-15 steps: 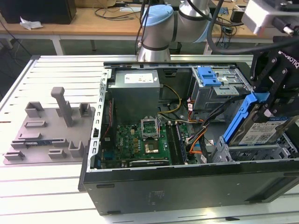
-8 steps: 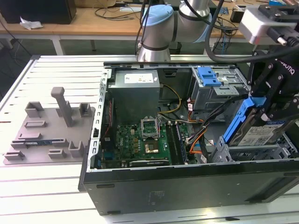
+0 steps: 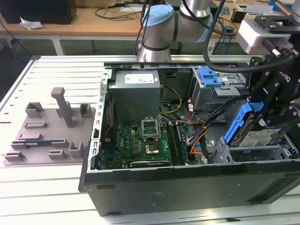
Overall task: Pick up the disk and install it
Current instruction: 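Insert the disk into the insertion slot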
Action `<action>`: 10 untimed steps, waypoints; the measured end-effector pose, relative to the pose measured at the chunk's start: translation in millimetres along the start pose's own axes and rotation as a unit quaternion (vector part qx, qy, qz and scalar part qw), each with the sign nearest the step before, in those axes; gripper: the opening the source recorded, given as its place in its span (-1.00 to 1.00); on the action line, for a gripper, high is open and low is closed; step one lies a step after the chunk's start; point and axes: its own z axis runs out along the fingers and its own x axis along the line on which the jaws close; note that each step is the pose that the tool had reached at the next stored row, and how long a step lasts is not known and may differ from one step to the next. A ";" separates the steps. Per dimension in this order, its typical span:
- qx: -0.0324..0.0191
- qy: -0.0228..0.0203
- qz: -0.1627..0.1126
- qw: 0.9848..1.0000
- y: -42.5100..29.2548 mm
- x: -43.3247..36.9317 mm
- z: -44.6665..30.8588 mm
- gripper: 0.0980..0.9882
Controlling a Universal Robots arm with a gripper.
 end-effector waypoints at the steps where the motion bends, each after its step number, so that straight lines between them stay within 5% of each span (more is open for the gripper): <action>1: 0.000 0.000 0.000 1.000 0.0 0.0 0.9 -0.39; 10: 0.000 0.001 0.000 1.000 0.0 -0.1 2.0 -0.09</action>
